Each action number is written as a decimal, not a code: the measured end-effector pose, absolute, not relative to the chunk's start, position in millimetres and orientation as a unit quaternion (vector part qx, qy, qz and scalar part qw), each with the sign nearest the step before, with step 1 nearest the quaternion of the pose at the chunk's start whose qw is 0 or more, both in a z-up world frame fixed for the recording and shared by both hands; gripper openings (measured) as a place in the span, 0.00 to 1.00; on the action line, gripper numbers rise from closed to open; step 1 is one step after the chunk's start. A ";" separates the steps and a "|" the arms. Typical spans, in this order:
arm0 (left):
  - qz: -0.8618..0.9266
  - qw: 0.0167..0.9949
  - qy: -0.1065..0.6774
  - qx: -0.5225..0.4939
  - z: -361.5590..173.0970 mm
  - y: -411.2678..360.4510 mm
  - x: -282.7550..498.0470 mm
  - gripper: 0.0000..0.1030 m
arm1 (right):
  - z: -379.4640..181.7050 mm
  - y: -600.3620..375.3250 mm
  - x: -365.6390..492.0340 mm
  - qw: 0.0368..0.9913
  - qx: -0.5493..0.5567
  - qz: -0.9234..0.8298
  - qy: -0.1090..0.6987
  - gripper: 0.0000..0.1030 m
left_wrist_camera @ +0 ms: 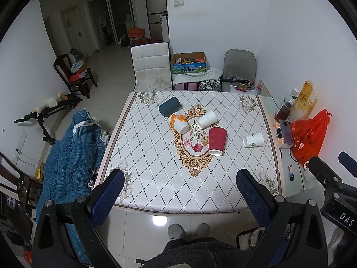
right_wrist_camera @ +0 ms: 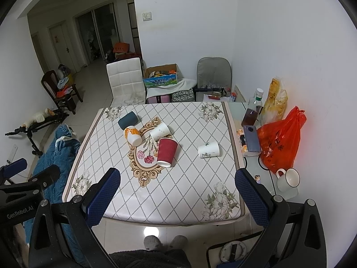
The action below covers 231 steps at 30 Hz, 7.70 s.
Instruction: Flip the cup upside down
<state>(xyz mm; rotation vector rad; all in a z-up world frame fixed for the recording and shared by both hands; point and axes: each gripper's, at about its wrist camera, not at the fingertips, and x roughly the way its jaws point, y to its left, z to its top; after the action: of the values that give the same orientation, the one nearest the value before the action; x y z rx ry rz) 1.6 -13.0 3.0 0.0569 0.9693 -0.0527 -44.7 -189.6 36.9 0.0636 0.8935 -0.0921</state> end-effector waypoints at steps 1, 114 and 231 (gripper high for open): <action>-0.026 0.884 0.466 0.027 3.1 -12.5 1.4 1.00 | 36.9 -189.5 -44.6 0.900 0.030 -0.045 0.432 1.00; -0.012 0.652 0.758 -0.004 -418.2 -5.5 449.9 0.79 | -416.9 -179.3 223.6 0.621 0.033 -0.140 0.770 1.00; -0.057 0.694 0.718 0.008 -316.2 -73.6 165.3 0.93 | -340.2 -302.2 85.4 0.660 0.058 -0.040 0.748 1.00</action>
<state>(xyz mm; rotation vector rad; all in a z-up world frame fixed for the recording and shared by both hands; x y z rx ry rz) 165.3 -73.6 -316.2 0.0186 1.6023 -0.1274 85.4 -302.2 -340.2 0.1310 1.6924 -0.0912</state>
